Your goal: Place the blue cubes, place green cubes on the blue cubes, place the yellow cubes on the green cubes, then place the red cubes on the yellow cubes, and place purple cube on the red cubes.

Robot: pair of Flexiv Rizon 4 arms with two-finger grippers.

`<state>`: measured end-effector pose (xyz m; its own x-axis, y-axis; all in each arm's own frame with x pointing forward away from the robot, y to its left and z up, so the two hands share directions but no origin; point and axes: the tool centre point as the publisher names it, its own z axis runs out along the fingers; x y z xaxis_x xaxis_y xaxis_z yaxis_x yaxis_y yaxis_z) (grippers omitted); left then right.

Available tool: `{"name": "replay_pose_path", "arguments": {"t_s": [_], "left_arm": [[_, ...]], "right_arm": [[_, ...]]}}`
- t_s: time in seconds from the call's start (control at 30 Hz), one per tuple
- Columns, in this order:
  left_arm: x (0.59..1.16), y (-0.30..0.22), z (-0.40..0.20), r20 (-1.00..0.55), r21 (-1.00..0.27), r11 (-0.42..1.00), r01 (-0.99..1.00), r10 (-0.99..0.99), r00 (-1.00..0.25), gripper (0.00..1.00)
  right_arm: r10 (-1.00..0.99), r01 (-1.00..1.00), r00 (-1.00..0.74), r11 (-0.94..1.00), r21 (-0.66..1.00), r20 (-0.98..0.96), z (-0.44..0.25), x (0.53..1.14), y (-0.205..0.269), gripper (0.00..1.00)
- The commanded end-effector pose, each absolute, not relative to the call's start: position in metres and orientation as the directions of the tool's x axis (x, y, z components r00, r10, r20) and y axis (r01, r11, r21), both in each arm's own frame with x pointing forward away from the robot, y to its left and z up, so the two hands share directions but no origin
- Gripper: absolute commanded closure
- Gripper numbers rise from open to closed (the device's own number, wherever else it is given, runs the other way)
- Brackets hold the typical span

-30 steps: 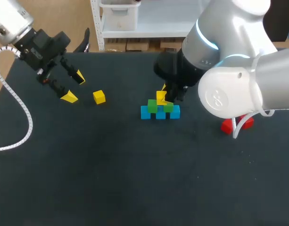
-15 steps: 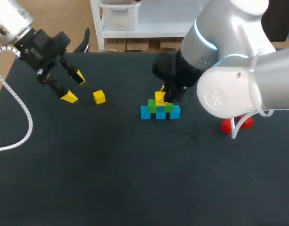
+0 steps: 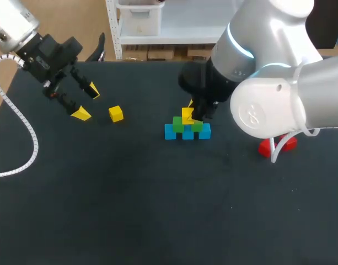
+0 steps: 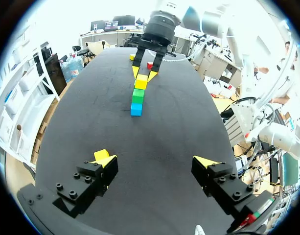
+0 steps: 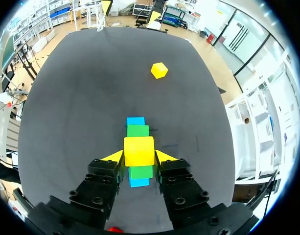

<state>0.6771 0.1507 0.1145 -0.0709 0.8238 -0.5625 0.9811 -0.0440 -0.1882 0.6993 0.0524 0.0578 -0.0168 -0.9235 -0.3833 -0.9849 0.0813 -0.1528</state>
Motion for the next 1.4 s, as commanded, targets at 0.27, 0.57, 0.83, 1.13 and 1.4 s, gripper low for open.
{"name": "replay_pose_path", "arguments": {"t_s": [0.27,0.57,0.83,1.13,1.4], "left_arm": [[0.6783,0.1511,0.1141,-0.563,-0.188,-0.047,0.981,0.824,-0.069,0.0],[0.6783,0.1511,0.1141,-0.563,-0.188,-0.047,0.981,0.824,-0.069,0.0],[0.6783,0.1511,0.1141,-0.563,-0.188,-0.047,0.981,0.824,-0.069,0.0],[0.6783,0.1511,0.1141,-0.563,-0.188,-0.047,0.981,0.824,-0.069,0.0],[0.6783,0.1511,0.1141,-0.563,-0.188,-0.047,0.981,0.824,-0.069,0.0]], "right_arm": [[-0.924,-0.986,-0.018,0.08,-0.145,-0.383,0.0571,0.7009,0.0527,1.0],[-0.924,-0.987,-0.019,0.08,-0.143,-0.382,0.057,0.702,0.0519,0.9],[-0.924,-0.987,-0.019,0.078,-0.141,-0.383,0.0566,0.7027,0.052,0.77],[-0.924,-0.987,-0.018,0.077,-0.14,-0.382,0.0563,0.7034,0.0525,0.71],[-0.925,-0.988,-0.018,0.075,-0.136,-0.38,0.0562,0.7037,0.0535,0.66]]}}
